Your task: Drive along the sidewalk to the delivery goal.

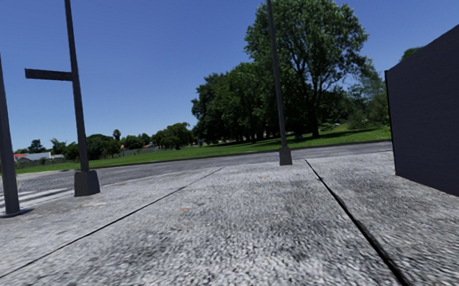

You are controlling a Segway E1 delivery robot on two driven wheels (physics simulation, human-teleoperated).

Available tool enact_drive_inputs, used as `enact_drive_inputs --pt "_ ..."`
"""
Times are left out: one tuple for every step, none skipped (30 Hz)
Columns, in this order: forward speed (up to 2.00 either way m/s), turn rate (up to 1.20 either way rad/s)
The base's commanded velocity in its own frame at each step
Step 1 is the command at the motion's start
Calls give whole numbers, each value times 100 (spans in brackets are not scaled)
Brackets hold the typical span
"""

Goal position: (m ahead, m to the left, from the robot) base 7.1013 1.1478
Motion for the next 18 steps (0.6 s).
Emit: enact_drive_inputs --pt "200 14" --pt "200 14" --pt "200 14" --pt "200 14" --pt "200 14" --pt "200 14" --pt "199 14" --pt "199 14" --pt "198 20" --pt "197 23" --pt "197 24" --pt "197 26" --pt "197 26" --pt "197 27" --pt "197 27" --pt "197 27" --pt "197 27" --pt "197 27"
